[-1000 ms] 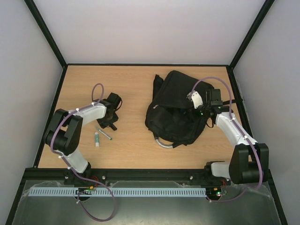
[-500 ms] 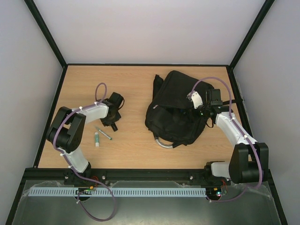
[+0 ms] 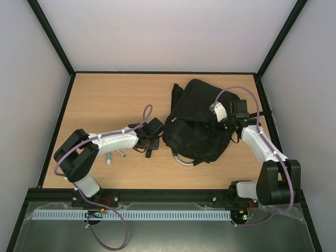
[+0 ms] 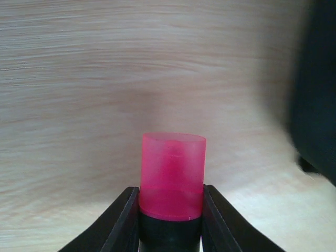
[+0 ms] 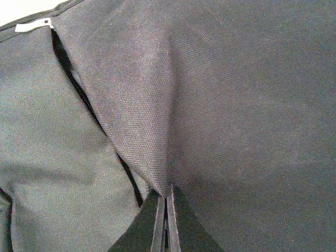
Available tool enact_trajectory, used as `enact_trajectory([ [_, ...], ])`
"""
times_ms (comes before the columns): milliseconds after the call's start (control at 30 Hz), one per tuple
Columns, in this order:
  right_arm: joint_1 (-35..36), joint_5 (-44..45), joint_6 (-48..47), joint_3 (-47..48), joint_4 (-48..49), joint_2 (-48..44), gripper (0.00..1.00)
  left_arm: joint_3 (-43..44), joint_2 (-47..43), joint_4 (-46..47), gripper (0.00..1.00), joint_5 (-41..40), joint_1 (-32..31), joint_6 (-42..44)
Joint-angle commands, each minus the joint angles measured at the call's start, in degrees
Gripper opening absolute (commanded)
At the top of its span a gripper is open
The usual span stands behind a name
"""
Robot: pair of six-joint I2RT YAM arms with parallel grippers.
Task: Pack the student bag
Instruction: Pick up the stationery from the center of the board, then place the student bag at the center of the board.
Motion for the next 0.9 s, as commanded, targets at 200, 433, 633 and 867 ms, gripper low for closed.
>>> enact_trajectory([
  [200, 0.0, -3.2, -0.3, 0.2, -3.2, 0.1, 0.01, 2.7, -7.1, 4.8, 0.21, 5.0, -12.7, 13.7],
  [433, 0.0, -4.0, -0.2, 0.2, -3.3, -0.1, 0.01, 14.3, 1.6, 10.2, 0.23, 10.7, -13.3, 19.7],
  [633, 0.0, -4.3, -0.2, 0.2, -3.4, -0.1, 0.01, 28.9, 14.9, 7.3, 0.23, 8.8, -13.0, 21.9],
  [867, 0.0, -4.2, -0.3, 0.2, -3.4, -0.2, 0.01, 41.9, 25.3, 3.3, 0.23, 6.5, -11.7, 21.1],
])
